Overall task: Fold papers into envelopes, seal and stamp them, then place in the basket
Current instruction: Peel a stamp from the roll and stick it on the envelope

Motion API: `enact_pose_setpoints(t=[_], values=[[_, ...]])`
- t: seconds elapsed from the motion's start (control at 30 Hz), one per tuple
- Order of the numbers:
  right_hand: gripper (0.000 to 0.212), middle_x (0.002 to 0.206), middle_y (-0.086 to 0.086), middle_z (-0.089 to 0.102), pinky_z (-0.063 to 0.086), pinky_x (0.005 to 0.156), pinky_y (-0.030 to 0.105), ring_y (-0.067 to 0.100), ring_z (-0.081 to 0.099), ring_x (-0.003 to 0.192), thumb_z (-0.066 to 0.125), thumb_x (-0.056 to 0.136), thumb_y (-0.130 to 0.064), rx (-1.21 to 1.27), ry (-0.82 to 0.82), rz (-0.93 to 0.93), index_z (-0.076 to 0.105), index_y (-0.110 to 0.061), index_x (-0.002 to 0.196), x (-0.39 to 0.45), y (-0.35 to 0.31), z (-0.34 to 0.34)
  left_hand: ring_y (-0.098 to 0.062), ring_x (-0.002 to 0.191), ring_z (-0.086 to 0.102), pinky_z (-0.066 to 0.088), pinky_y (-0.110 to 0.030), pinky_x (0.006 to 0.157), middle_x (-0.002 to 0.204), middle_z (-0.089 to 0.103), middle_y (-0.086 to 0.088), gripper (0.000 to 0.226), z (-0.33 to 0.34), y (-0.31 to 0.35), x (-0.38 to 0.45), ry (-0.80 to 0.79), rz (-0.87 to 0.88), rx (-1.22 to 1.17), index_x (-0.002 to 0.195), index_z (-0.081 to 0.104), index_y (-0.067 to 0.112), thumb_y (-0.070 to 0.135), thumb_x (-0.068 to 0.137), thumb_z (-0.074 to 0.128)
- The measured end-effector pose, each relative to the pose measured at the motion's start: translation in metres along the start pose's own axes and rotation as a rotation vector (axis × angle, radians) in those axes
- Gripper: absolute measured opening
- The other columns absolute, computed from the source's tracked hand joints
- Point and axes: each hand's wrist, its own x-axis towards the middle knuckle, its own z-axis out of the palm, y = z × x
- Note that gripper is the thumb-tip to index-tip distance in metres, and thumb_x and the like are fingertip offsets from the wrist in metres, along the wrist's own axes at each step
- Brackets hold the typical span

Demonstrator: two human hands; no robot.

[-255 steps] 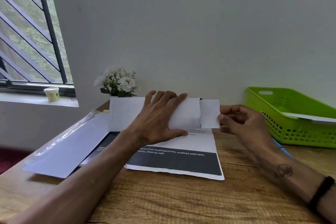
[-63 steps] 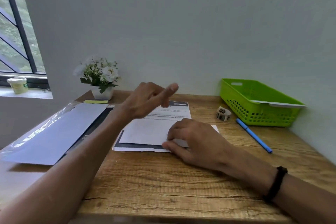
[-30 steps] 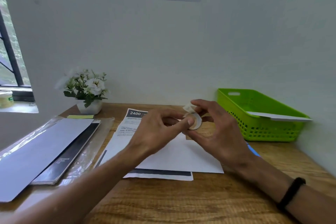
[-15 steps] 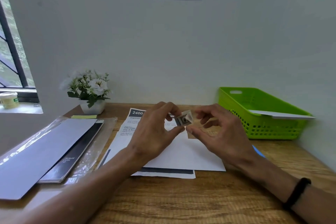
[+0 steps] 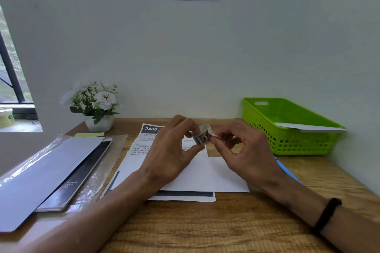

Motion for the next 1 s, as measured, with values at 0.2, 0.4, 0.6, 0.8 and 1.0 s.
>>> enact_pose_setpoints(t=[0.2, 0.4, 0.6, 0.8, 1.0], values=[[0.010, 0.082, -0.006, 0.066, 0.056, 0.060, 0.036, 0.012, 0.065, 0.071, 0.080, 0.089, -0.015, 0.042, 0.068, 0.155, 0.070, -0.015, 0.085, 0.003, 0.003, -0.005, -0.005, 0.100, 0.059, 0.053, -0.022, 0.081, 0.119, 0.063, 0.012, 0.034, -0.004, -0.002, -0.001, -0.003, -0.035, 0.062, 0.108, 0.063, 0.030, 0.033, 0.084, 0.086], [0.006, 0.085, -0.007, 0.066, 0.056, 0.061, 0.030, 0.010, 0.064, 0.074, 0.072, 0.097, -0.018, 0.009, 0.174, 0.212, 0.069, -0.014, 0.094, 0.015, 0.014, -0.028, -0.010, 0.103, 0.057, 0.054, -0.029, 0.084, 0.119, 0.060, 0.009, 0.034, -0.001, -0.010, 0.009, -0.049, -0.091, 0.119, 0.112, 0.066, 0.032, 0.038, 0.085, 0.084], [0.005, 0.072, -0.008, 0.065, 0.048, 0.054, 0.018, 0.009, 0.064, 0.068, 0.068, 0.100, -0.020, -0.043, 0.182, 0.237, 0.069, -0.015, 0.099, 0.015, 0.025, -0.036, -0.013, 0.088, 0.055, 0.046, -0.031, 0.072, 0.096, 0.058, 0.008, 0.032, 0.031, 0.015, 0.048, -0.117, -0.039, 0.194, 0.111, 0.067, 0.028, 0.035, 0.085, 0.084], [0.002, 0.084, -0.007, 0.068, 0.053, 0.061, 0.020, 0.005, 0.063, 0.067, 0.070, 0.096, -0.018, -0.158, 0.152, 0.179, 0.070, -0.017, 0.097, 0.013, 0.036, -0.037, -0.014, 0.083, 0.066, 0.059, -0.042, 0.079, 0.089, 0.071, 0.010, 0.031, 0.078, 0.029, 0.071, -0.214, -0.075, 0.202, 0.107, 0.067, 0.026, 0.033, 0.082, 0.084], [0.014, 0.093, -0.009, 0.070, 0.056, 0.060, 0.018, 0.005, 0.067, 0.072, 0.078, 0.089, -0.024, -0.102, 0.173, 0.220, 0.074, -0.019, 0.101, 0.015, 0.044, -0.039, -0.006, 0.081, 0.069, 0.062, -0.038, 0.080, 0.091, 0.074, 0.010, 0.037, 0.086, 0.017, 0.071, -0.342, -0.165, 0.047, 0.112, 0.073, 0.024, 0.029, 0.078, 0.087]])
